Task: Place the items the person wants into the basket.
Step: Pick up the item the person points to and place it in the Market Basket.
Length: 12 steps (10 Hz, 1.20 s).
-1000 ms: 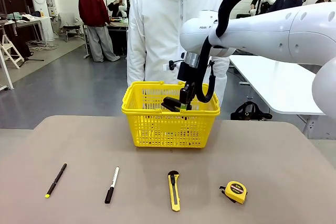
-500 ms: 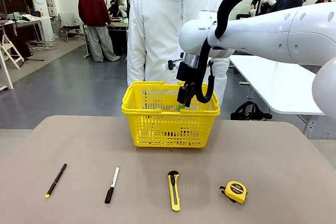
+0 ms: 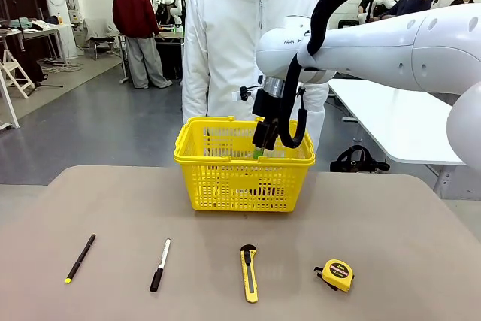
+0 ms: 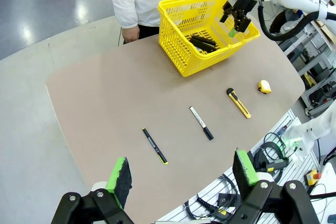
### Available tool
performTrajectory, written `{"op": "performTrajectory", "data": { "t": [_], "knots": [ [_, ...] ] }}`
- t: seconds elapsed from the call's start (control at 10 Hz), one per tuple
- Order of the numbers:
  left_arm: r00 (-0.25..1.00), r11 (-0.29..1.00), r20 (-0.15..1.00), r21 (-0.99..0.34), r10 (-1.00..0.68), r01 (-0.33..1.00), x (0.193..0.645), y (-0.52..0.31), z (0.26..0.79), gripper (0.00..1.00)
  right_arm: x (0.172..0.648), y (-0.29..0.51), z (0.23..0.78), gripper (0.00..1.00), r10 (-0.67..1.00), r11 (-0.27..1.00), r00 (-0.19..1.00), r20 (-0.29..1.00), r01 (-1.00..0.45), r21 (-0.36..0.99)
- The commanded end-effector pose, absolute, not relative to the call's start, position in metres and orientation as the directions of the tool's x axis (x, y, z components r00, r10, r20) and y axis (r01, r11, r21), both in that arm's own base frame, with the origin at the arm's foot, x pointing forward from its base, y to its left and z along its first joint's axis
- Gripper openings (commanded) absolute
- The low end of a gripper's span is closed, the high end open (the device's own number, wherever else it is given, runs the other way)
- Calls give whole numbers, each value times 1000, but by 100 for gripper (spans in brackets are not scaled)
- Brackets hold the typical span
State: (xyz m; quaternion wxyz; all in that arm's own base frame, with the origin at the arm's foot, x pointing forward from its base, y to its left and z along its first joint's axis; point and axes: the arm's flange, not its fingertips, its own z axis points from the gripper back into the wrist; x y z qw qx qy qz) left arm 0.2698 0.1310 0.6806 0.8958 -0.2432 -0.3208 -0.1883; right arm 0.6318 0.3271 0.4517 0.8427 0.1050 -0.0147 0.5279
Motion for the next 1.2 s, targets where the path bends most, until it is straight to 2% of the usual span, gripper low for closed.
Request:
{"op": "performTrajectory", "data": {
  "t": [0.0,0.2,0.4,0.5,0.7,0.9,1.1],
  "knots": [
    [715,802,671,-312,-193,509,269,133,681,100,619,323,476,100,887,400,428,175,-900,173],
    [715,802,671,-312,-193,509,269,133,681,100,582,270,564,100,853,471,488,186,-872,130],
    [715,802,671,-312,-193,509,269,133,681,100,513,168,660,100,769,582,588,253,-806,106],
    [715,802,671,-312,-193,509,269,133,681,100,487,119,680,100,721,638,636,274,-764,96],
    [715,802,671,-312,-193,509,269,133,681,100,428,32,696,100,619,730,716,322,-676,97],
    [715,802,671,-312,-193,509,269,133,681,100,379,-26,676,100,519,791,748,414,-603,99],
    [715,802,671,-312,-193,509,269,133,681,100,352,-56,648,100,434,821,765,477,-553,140]
  ]
}}
